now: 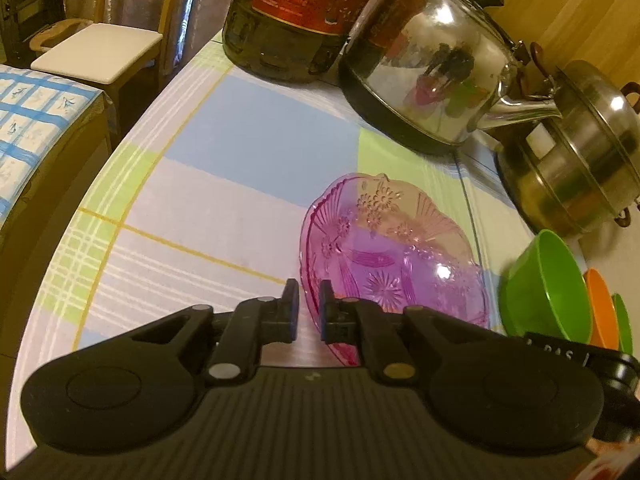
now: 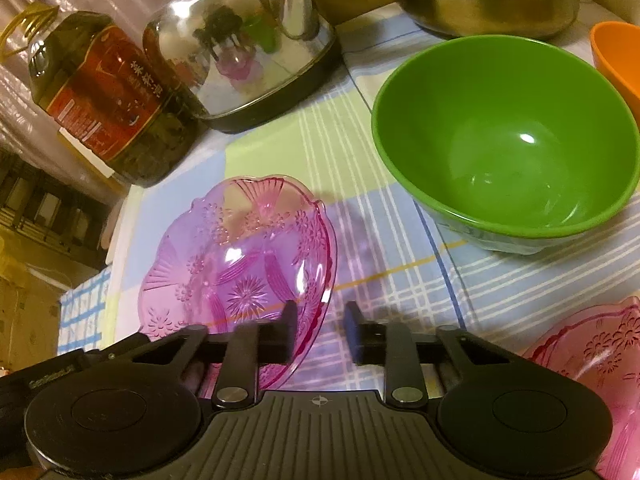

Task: Organize plates and bowls
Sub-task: 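Close the left gripper on the plate rim while the right gripper closes on it too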

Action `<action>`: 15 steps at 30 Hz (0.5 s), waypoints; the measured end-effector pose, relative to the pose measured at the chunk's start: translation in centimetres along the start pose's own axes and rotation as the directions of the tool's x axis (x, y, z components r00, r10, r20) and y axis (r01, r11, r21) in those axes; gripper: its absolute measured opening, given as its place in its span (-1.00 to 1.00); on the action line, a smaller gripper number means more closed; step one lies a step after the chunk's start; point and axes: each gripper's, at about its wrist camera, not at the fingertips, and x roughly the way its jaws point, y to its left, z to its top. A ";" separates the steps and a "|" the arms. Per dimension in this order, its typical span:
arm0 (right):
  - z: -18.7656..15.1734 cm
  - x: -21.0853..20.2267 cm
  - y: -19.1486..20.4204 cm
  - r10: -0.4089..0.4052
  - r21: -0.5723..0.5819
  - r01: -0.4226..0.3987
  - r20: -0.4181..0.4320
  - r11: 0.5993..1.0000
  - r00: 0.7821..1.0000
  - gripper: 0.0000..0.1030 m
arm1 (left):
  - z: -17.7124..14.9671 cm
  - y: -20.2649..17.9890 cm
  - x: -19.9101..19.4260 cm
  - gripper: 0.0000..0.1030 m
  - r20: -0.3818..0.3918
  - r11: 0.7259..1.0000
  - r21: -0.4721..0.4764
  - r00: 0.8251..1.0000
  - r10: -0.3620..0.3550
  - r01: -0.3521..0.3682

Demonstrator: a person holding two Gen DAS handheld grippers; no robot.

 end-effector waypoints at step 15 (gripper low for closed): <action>-0.1 -2.1 0.5 0.009 -0.075 -0.007 0.035 0.997 0.999 -0.79 | -1.4 -1.8 -1.5 -0.82 0.014 0.996 0.073 0.999 0.050 -0.050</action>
